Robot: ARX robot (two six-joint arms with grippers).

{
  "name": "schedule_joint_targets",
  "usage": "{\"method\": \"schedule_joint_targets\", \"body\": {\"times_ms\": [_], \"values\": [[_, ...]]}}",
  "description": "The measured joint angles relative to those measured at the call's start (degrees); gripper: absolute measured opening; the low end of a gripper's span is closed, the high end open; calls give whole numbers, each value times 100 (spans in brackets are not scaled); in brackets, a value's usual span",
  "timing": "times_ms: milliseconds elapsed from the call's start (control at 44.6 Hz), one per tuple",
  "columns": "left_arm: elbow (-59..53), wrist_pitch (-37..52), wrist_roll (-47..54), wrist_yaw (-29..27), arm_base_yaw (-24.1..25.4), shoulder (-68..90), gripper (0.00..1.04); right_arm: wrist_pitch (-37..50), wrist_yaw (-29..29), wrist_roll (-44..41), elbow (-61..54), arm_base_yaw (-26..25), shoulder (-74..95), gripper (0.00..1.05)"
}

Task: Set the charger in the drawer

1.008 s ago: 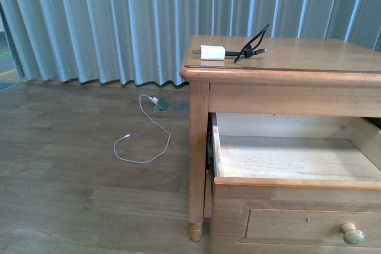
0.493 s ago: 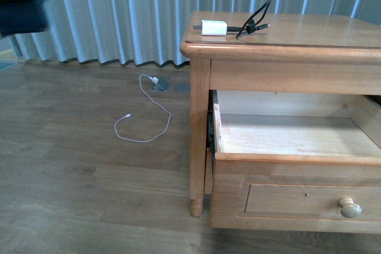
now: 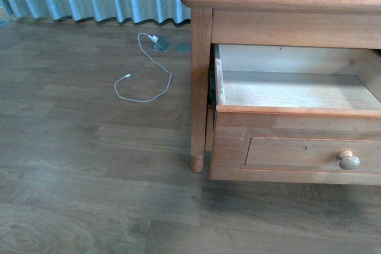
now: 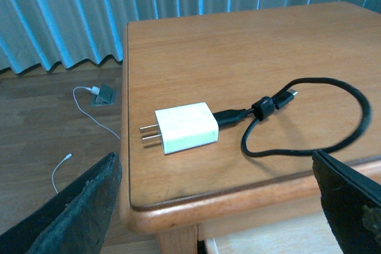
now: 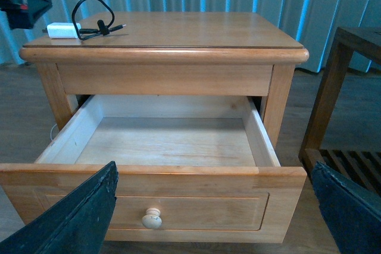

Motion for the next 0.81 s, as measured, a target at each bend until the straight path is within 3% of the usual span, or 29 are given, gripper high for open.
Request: {"method": "schedule_joint_targets", "body": {"times_ms": [493,807], "values": [[2321,-472,-802,-632,201,1829,99,0,0,2,0,0,0,96],[3359,-925,-1091,-575,234,2533,99,-2,0,0,-2,0,0,96]]}}
